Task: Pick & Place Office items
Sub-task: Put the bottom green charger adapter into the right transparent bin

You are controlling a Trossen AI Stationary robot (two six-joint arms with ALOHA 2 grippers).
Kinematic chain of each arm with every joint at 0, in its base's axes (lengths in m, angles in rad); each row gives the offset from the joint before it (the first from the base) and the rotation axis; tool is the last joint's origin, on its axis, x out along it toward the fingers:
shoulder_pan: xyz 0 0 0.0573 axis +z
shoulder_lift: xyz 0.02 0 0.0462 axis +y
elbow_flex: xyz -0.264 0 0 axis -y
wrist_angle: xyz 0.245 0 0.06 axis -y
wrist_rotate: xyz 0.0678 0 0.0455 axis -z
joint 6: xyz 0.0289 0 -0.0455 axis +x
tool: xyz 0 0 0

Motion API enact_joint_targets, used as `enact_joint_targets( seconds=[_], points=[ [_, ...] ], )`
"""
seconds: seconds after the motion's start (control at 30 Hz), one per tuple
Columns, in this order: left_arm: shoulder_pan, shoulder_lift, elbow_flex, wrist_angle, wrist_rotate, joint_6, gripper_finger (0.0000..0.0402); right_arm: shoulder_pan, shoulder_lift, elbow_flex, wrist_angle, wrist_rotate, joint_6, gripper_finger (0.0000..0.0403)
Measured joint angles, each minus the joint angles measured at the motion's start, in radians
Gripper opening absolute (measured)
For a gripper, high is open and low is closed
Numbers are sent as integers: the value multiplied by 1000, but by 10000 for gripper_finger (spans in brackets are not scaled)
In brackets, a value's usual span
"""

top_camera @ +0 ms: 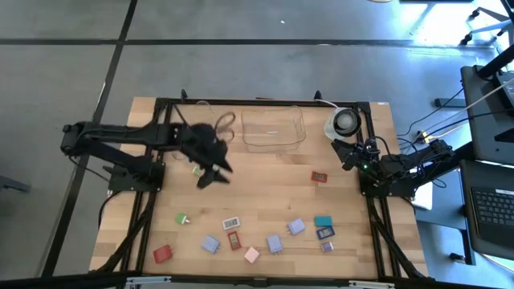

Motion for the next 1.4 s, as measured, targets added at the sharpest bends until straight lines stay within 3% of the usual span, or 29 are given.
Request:
enact_joint_targets(
  seconds=[0.27, 0.43, 0.57, 0.8, 0.97, 1.07, 1.4],
  points=[
    [-226, 0, 0, -205, -26, -59, 217, 0, 0, 0, 0, -35, 39, 258],
    [-365, 1, -1, -432, -204, -14, 217, 0, 0, 0, 0, -90, 65, 258],
    [-466, 2, -2, -509, -298, 16, 217, 0, 0, 0, 0, -90, 84, 258],
    [-598, 7, -123, -443, -303, -36, 220, 0, 0, 0, 0, -90, 85, 258],
    [-675, 7, -238, -369, -300, -202, 219, 0, 0, 0, 0, -89, 87, 258],
    [-712, 7, -268, -349, -353, -248, 219, 0, 0, 0, 0, -79, 87, 258],
    [-806, 19, -377, -180, -367, -297, 219, 0, 0, 0, -1, -78, 86, 258]
  ],
)
